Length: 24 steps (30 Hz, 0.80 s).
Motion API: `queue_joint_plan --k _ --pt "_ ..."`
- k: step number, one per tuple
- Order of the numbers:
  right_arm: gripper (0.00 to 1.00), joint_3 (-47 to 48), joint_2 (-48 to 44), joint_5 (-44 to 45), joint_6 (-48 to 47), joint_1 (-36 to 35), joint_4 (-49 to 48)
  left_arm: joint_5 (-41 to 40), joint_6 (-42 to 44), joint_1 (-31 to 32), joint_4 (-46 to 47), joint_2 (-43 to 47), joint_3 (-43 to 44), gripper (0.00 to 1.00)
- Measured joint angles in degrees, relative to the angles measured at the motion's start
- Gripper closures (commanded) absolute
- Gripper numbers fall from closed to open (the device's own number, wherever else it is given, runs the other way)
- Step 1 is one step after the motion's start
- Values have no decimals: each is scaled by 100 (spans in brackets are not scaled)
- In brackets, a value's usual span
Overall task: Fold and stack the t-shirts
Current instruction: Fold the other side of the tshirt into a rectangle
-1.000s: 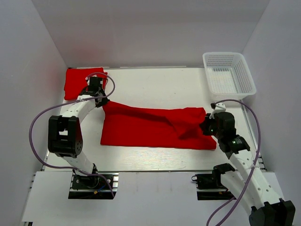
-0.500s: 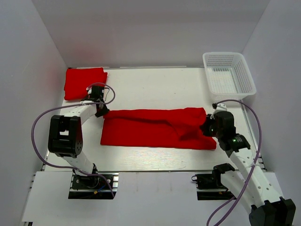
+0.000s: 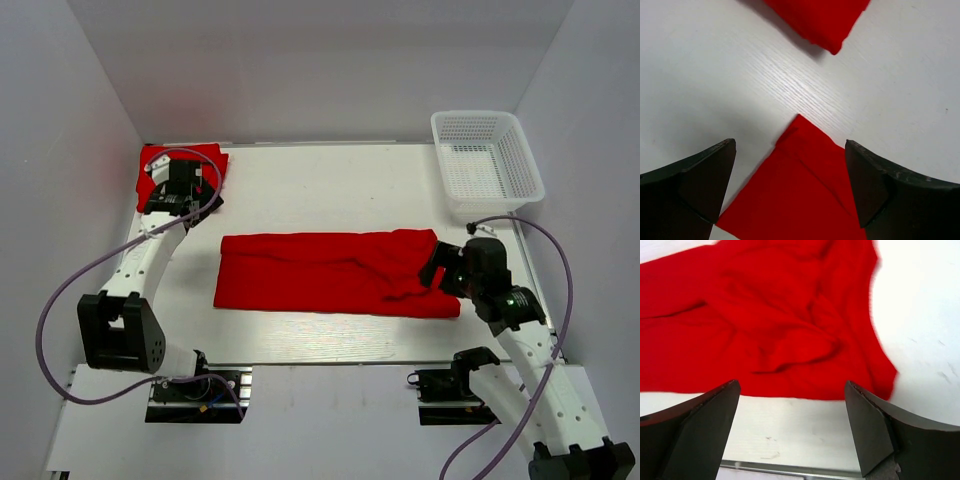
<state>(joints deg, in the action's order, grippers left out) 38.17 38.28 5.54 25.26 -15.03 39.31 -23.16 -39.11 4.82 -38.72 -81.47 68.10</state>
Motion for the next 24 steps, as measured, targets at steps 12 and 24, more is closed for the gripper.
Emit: queue_joint_plan --k 12,24 --pt "10 -291 1707 -1626 -210 -9 -2140 2315 892 109 1443 -925 -400 0" --pt "10 -798 2951 -1469 415 0 -3285 2704 1012 142 1591 -1056 -1631 0"
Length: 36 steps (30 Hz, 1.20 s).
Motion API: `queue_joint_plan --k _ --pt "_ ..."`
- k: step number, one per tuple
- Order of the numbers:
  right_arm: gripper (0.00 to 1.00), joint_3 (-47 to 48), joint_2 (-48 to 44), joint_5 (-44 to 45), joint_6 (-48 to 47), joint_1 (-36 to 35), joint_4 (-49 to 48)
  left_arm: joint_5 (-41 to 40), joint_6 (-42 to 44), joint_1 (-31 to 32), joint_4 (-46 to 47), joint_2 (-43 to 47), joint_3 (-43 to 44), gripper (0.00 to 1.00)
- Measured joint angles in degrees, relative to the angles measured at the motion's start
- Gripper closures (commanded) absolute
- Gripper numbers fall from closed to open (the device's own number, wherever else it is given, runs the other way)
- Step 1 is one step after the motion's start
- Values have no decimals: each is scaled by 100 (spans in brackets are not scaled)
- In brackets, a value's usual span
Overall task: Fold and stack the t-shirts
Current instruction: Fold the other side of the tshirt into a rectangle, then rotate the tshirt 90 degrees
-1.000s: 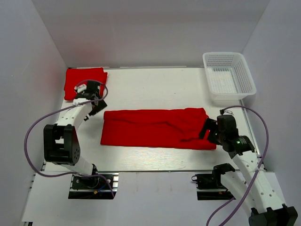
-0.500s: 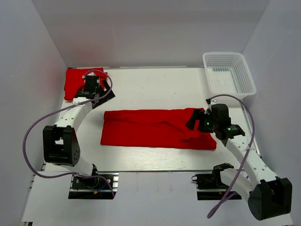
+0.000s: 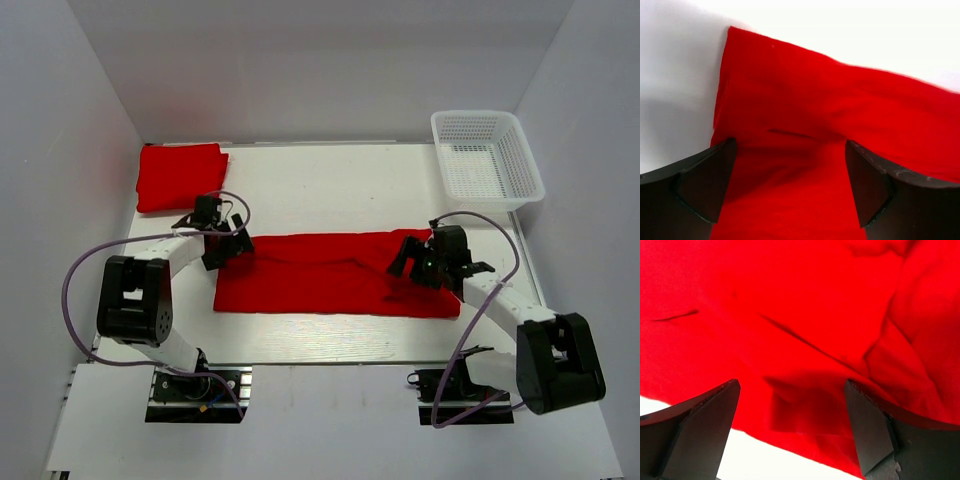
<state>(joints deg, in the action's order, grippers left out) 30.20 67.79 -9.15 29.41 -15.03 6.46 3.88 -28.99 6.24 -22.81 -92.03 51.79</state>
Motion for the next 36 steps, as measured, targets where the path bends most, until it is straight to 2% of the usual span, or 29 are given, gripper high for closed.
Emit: queue_joint_plan --k 5,10,16,22,25,31,36 --pt "10 2 448 50 133 0 -229 -249 -92 0 -271 704 -684 0" --pt "10 2 557 68 234 0 -466 -448 -330 0 -811 946 -793 0" --pt "10 2 560 125 260 0 -494 -529 -369 -2 -1259 1047 -133 0" --pt "10 2 555 151 256 0 -494 -450 -251 -2 -848 1414 444 0" --pt "10 2 555 162 258 0 -494 -343 -227 0 -669 1231 494 0" --pt "10 2 551 245 258 0 -496 -111 -188 11 -564 223 492 0" --pt "10 2 544 376 260 0 -494 42 -168 26 -629 164 140 0"
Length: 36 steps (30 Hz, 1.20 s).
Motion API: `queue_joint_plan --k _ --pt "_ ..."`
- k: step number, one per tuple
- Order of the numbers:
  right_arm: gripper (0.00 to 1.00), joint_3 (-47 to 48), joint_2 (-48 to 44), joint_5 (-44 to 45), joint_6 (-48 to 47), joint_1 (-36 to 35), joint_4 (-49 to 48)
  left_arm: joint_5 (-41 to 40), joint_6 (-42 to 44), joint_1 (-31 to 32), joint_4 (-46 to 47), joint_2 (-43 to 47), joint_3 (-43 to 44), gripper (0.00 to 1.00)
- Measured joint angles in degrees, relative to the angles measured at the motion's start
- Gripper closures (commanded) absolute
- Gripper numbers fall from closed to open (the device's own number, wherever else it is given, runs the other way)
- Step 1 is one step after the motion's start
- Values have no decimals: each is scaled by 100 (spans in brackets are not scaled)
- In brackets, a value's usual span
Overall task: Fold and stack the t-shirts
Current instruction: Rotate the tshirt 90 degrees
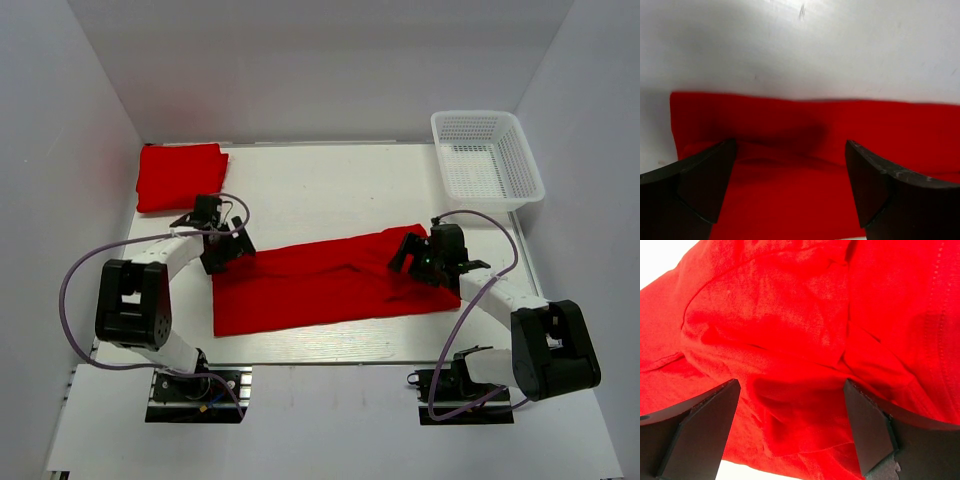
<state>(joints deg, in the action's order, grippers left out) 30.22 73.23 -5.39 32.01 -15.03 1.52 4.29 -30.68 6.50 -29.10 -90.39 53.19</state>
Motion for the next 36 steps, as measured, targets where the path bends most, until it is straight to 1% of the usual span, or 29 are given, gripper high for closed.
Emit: queue_joint_plan --k 6,11,17,22,26,32,36 --pt "10 22 33 203 28 2 0 341 17 50 0 704 -780 0" --pt "10 118 153 260 63 7 2 376 24 105 -68 964 -1193 0" --pt "10 308 422 173 57 39 -31 466 13 114 243 1285 -1545 0" --pt "10 769 1134 -70 66 50 -470 516 -44 131 501 1453 -1784 0" --pt "10 1228 1794 -225 90 55 -905 616 -195 361 848 1523 -1976 0" --pt "10 2767 3370 -658 173 55 -1423 1034 -693 1025 1646 1410 -2135 0" --pt "10 3493 4048 -848 306 48 -1727 1287 -1220 1727 2138 1401 -2330 0"
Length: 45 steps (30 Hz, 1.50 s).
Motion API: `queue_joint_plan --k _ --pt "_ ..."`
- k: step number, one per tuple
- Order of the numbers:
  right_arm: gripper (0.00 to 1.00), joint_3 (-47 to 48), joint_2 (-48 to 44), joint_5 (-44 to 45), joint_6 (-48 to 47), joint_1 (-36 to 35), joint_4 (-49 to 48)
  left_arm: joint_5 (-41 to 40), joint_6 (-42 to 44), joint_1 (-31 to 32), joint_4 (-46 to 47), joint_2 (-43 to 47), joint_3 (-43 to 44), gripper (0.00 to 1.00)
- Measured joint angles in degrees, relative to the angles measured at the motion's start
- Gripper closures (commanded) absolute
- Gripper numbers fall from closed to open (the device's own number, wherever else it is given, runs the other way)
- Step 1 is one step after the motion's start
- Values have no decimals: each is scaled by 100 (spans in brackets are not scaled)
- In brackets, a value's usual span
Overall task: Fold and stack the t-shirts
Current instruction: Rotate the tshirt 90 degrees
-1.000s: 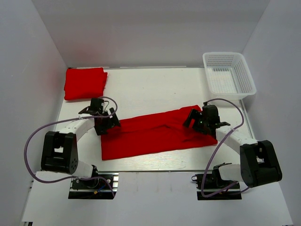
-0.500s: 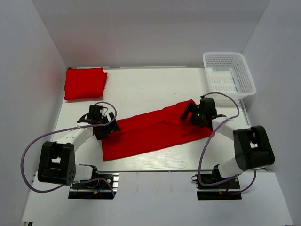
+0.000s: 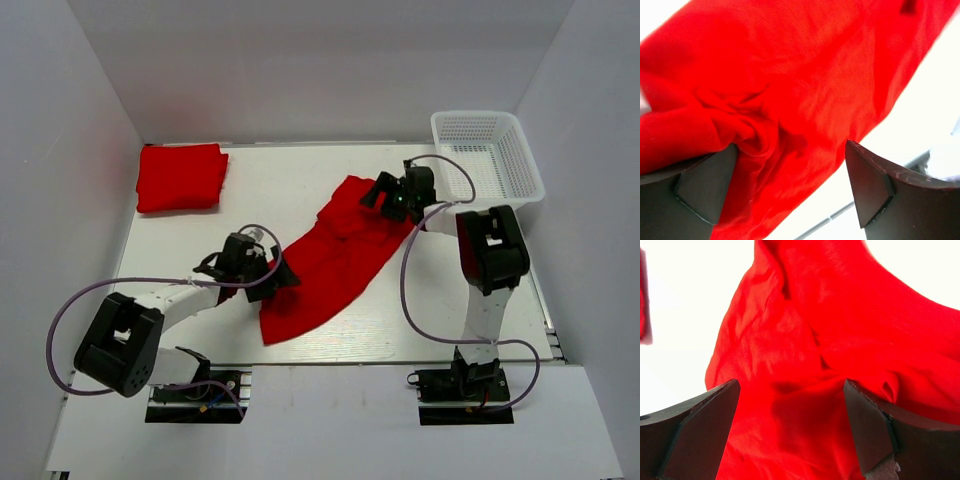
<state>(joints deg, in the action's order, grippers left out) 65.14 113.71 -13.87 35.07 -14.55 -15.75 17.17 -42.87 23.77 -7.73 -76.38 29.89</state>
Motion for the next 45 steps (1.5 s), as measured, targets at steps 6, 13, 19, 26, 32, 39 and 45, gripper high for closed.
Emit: queue_joint_plan --k 6,13,19,26,32,39,45 --pt "10 1025 741 13 103 -24 -28 90 -614 1523 -50 -109 168 0" --pt "10 1532 813 66 -402 -90 715 -592 -249 3501 -1906 -1521 2190 0" --pt "10 1532 302 258 -1169 -205 1532 -1373 59 4033 -2981 -1744 2879 0" --pt "10 1427 -739 590 -1775 -389 2096 -2763 225 3950 -3497 -188 2964 0" --pt "10 872 -1250 767 -1812 -603 2363 -4444 59 3834 -3589 638 2944 0" --pt "10 588 -1104 1097 -1685 -890 2852 -5722 -44 3357 -3560 800 2568 0" --pt "10 1106 -284 1445 -1561 -1029 3080 -5713 577 2568 -2909 743 2583 0"
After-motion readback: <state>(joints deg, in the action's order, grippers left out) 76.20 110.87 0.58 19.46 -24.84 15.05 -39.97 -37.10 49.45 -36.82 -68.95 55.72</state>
